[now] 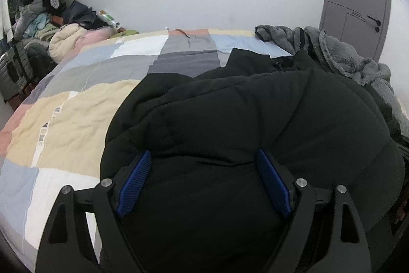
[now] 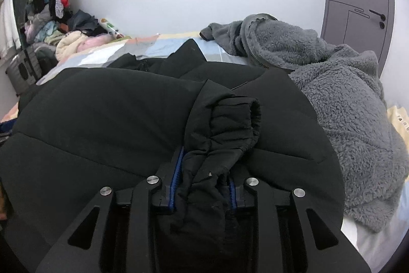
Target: Fold large clothes
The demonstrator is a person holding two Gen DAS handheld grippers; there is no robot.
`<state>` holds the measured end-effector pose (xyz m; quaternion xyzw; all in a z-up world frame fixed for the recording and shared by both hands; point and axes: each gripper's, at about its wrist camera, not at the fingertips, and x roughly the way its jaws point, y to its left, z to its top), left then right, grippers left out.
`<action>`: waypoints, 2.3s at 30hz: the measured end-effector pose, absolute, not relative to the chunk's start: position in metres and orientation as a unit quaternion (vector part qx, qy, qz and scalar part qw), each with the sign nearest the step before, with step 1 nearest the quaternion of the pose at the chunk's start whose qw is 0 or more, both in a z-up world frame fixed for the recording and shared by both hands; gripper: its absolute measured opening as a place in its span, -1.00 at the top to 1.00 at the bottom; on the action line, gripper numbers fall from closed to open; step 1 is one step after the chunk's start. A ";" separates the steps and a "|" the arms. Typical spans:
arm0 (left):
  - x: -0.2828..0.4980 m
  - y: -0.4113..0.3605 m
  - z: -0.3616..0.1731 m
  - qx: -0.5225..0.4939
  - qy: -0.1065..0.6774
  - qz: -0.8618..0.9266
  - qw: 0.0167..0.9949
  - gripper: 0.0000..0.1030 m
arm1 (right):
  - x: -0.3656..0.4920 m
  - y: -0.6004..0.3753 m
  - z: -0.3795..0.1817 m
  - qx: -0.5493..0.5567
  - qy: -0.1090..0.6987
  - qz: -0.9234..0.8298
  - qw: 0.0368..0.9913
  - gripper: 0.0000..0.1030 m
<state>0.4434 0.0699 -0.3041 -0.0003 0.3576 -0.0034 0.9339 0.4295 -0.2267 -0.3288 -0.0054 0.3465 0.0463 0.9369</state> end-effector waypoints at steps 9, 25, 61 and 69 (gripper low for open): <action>0.410 0.081 -0.243 -0.041 0.362 0.013 0.931 -0.65 | 0.392 -0.241 -0.273 0.048 0.369 0.064 0.926 0.17; 0.222 0.049 -0.023 -0.023 0.243 -0.018 0.969 -0.65 | 0.202 -0.219 -0.043 0.024 0.210 0.107 0.971 0.09; 0.007 0.042 -0.129 -0.049 0.274 -0.071 0.958 -0.65 | -0.032 -0.217 -0.145 0.017 0.176 0.129 0.976 -0.21; 0.007 0.044 -0.171 -0.045 0.298 -0.049 0.952 -0.65 | -0.036 -0.221 -0.185 0.016 0.200 0.116 0.973 -0.21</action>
